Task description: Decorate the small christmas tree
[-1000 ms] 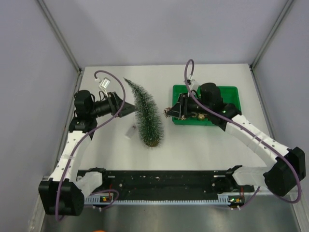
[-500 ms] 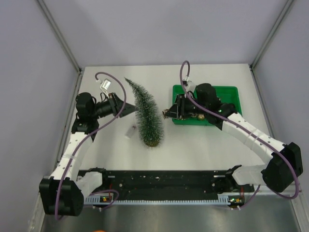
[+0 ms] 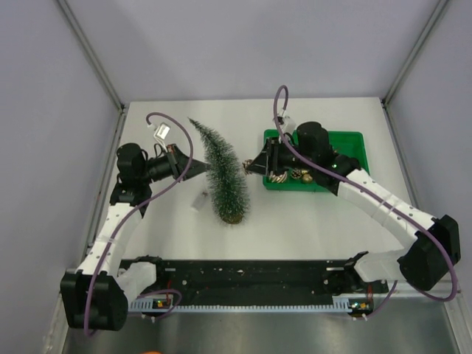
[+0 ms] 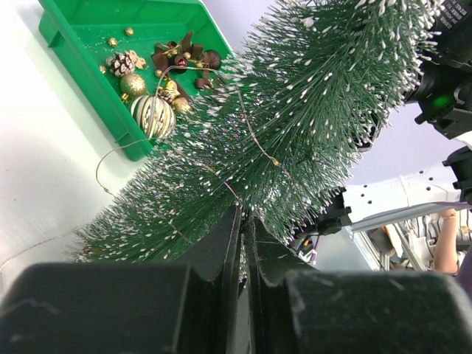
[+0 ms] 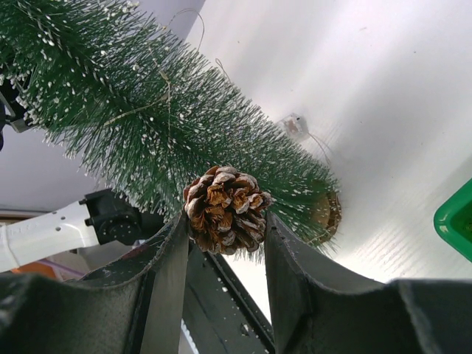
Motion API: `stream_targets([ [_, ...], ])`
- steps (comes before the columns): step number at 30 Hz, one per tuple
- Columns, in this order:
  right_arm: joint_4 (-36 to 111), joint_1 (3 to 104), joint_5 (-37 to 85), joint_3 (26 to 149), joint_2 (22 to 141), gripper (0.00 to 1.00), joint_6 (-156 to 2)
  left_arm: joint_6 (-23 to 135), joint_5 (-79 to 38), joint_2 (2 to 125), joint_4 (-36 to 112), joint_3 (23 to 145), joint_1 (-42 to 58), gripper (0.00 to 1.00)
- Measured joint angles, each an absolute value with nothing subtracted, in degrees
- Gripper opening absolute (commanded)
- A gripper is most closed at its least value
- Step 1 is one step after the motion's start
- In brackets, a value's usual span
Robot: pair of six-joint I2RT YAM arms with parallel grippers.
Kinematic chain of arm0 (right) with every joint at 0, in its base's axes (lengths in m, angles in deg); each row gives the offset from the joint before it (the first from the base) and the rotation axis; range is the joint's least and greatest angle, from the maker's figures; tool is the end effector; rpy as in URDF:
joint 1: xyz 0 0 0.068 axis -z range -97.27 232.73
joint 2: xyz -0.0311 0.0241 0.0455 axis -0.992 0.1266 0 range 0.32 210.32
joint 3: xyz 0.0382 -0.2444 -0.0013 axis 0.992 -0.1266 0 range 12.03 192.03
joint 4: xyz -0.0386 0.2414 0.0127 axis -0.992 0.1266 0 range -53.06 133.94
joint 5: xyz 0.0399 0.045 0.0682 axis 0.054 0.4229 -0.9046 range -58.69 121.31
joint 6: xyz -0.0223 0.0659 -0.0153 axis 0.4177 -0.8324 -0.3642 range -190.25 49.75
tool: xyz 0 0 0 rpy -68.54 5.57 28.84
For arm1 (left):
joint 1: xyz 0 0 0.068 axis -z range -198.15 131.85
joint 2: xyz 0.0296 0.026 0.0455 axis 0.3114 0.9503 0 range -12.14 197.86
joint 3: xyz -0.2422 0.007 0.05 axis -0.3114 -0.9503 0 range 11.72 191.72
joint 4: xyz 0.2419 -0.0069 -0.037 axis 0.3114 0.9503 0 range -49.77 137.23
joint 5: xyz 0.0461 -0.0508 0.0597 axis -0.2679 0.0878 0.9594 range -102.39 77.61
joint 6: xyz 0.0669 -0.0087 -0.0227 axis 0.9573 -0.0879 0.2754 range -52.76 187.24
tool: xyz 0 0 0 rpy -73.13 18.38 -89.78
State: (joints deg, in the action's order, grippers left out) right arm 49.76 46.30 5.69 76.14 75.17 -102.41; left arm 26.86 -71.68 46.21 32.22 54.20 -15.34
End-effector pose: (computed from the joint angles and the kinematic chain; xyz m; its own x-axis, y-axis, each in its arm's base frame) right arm 0.2332 0.2036 0.3088 -0.7269 0.0600 -0.6841 -0.5522 0.5411 0.6342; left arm 0.2305 -0.0617 0.2972 -0.6713 -0.2985 -0.6785 0.5786 0.3611 -0.7313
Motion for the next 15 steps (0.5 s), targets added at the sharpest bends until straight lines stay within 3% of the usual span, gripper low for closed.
stream_targets([
  [15, 51.8, 45.7, 9.3, 78.9, 76.0, 0.3, -100.3, 28.4, -71.7, 45.1, 33.4, 54.2, -15.3, 0.01],
])
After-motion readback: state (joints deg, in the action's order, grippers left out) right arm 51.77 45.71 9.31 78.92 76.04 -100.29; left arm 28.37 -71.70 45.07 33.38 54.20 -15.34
